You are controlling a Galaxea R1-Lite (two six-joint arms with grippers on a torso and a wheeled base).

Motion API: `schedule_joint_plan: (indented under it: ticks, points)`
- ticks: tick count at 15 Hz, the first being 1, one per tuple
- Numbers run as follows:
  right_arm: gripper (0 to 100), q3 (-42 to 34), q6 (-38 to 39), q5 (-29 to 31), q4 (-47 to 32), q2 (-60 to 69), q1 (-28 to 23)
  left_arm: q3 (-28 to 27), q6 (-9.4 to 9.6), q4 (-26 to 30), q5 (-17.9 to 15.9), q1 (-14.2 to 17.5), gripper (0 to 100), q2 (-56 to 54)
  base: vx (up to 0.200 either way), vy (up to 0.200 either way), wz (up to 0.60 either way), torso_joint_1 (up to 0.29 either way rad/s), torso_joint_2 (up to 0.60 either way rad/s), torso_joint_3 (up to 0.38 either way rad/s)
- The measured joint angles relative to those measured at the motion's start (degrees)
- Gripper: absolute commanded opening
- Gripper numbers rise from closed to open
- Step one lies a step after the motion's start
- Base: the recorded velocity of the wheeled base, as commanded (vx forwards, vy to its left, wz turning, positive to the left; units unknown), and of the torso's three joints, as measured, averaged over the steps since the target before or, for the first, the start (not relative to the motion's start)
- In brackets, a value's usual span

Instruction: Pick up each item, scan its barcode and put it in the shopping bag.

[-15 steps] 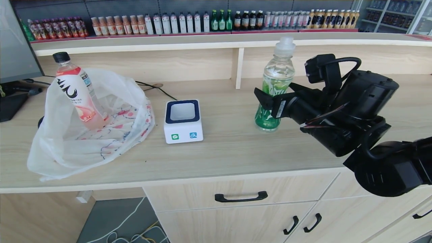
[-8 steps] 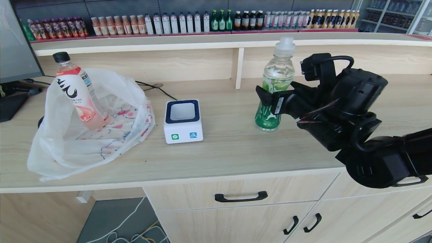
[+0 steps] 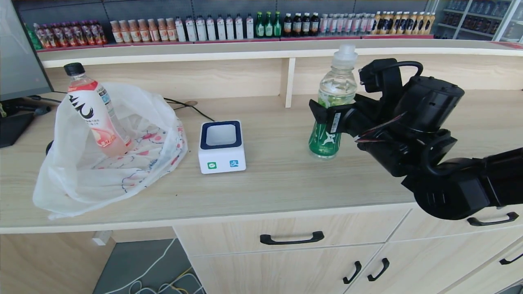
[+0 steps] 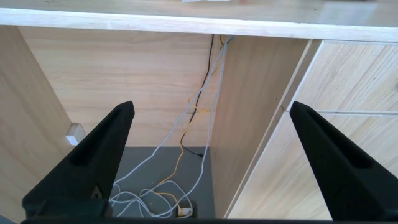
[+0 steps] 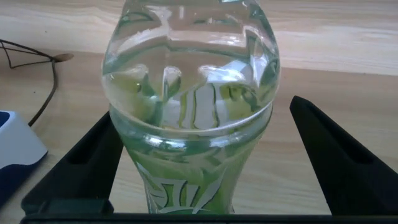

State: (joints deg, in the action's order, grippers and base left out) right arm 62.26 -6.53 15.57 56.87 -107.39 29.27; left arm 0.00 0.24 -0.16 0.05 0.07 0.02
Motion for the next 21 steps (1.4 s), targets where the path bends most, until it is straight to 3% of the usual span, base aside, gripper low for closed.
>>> schedule_joint_plan:
  ticks: [14, 15, 21]
  points:
    - [100, 4.25, 0.18, 0.44, -0.46, -2.34, -0.55, 0.0, 0.0, 0.0, 0.02, 0.02, 100, 0.0, 0.0, 0.0, 0.0, 0.0, 0.0, 0.0]
    - [0, 4.34, 0.16, 0.44, -0.46, -2.45, -0.52, 0.0, 0.02, 0.0, 0.02, 0.02, 100, 0.0, 0.0, 0.0, 0.0, 0.0, 0.0, 0.0]
    - [0, 4.85, 0.27, 0.46, -0.66, -2.82, -0.48, 0.0, 0.02, 0.0, 0.0, -0.02, 100, 0.0, 0.0, 0.0, 0.0, 0.0, 0.0, 0.0]
